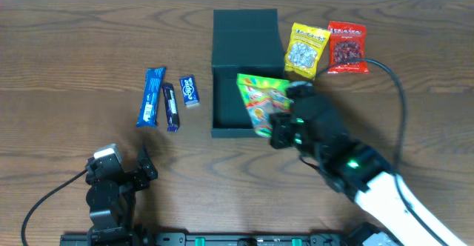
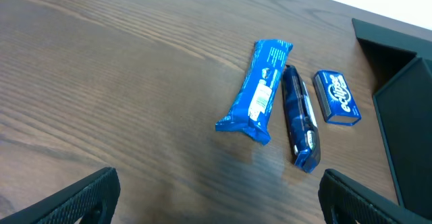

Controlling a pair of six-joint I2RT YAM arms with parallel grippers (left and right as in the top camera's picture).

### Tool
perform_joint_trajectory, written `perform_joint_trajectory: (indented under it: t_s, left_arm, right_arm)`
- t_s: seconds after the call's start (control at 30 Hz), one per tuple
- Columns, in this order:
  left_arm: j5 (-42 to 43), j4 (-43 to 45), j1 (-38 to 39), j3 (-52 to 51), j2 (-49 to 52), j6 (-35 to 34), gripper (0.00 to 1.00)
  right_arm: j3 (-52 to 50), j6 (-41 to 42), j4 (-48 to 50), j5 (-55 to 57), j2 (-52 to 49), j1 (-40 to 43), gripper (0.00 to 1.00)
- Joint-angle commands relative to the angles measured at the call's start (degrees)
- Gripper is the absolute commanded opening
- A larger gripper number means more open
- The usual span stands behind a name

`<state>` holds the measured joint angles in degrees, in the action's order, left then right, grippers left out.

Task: Pack container
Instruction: 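Carry the Haribo bag left and lower it into the black box, then release the bag and retract the right gripper to rest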

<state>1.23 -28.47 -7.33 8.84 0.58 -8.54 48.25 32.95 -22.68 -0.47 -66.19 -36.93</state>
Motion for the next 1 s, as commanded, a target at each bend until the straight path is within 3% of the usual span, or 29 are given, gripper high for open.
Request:
perform_joint_trajectory:
  t_s: [0.0, 0.33, 0.37, 0.43, 0.47, 0.77, 0.87, 0.97]
  left_arm:
    - [-0.6, -0.2, 0.2, -0.9, -0.4, 1.0, 0.95]
    - [-0.6, -0.2, 0.2, -0.9, -0.4, 1.0, 0.95]
    - [-0.6, -0.2, 0.2, -0.9, -0.4, 1.0, 0.95]
    - [-0.6, -0.2, 0.2, -0.9, -0.4, 1.0, 0.95]
    - [-0.6, -0.2, 0.2, -0.9, -0.4, 1.0, 0.95]
    - [-0.6, -0.2, 0.2, -0.9, -0.4, 1.0, 0.95]
    - [-0.6, -0.2, 0.2, -0.9, -0.4, 1.0, 0.95]
    - [-0.6, -0.2, 0.2, -0.9, -0.4, 1.0, 0.95]
  right_arm:
    - [1.3, 2.9, 5.2, 9.0, -5.8, -3.0, 0.01]
    - [1.3, 0.2, 13.3, 17.2, -16.6, -2.9, 0.01]
    - [1.3, 0.0, 13.5, 17.2, -16.8, -2.8, 0.16]
    - [1.3, -0.5, 15.0, 17.2, -16.7, -2.8, 0.88]
    - [1.3, -0.5, 15.7, 17.2, -16.6, -2.8, 0.99]
    - [2.8, -3.3, 17.9, 14.3, -7.9, -3.1, 0.99]
    - [2.8, -3.9, 13.4, 10.4, -2.8, -3.3, 0.99]
    - [2.8, -3.9, 2.4, 9.0, 1.4, -3.3, 0.99]
